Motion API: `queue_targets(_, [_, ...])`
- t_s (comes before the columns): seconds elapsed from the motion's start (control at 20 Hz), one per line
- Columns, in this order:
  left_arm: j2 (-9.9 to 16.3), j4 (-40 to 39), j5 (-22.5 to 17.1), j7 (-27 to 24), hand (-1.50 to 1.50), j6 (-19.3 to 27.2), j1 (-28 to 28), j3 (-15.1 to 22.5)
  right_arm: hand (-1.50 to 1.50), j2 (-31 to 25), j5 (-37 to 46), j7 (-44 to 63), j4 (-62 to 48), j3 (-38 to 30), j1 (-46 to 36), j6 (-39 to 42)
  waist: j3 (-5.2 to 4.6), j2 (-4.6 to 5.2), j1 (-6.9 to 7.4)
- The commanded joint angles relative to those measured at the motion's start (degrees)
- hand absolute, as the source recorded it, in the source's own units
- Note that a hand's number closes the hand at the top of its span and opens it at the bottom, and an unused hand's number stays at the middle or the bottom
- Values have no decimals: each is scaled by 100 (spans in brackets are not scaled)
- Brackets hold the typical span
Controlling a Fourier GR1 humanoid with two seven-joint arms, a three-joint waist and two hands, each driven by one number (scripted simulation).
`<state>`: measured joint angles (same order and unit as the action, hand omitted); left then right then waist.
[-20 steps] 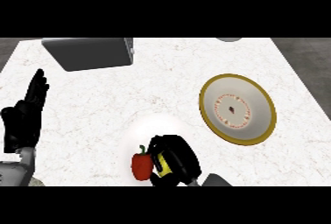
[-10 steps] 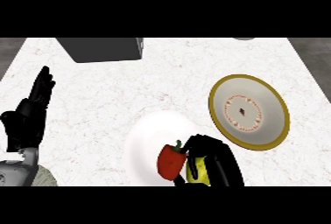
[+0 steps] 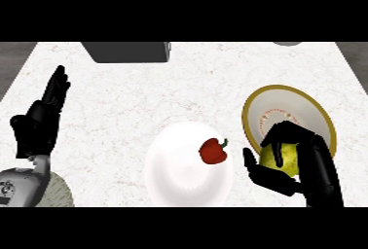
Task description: Pick the pear from the plate and place it in the bowl
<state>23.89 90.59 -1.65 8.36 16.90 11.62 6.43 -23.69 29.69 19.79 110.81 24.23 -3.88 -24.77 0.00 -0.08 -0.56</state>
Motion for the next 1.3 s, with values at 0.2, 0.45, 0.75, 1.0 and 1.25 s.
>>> queue_targets(0.2, [-304, -333, 159, -361, 0, -32, -14, 42, 150, -378, 379, -881, -1805, -999, -587, -167, -1, 35, 91])
queue_targets(0.45, [-220, -61, 269, -26, 0, -96, 53, -1, 150, -198, 526, -1711, -3670, -1447, -1463, -537, 5, 45, 180])
queue_targets(0.75, [-177, -96, 141, 264, 0, -349, 507, -203, 150, 133, -520, -3074, -5726, -2177, -2119, -393, 15, 62, 178])
queue_targets(1.0, [-329, -151, 322, -89, 0, -262, 168, -150, -150, 259, -1136, -3687, -6774, -2535, -2753, 572, 12, 59, 195])
queue_targets(1.25, [-378, 72, 382, 324, 0, -250, 374, -140, -150, 543, -1529, -4783, -7634, -2937, -3212, 861, 15, 57, 191])
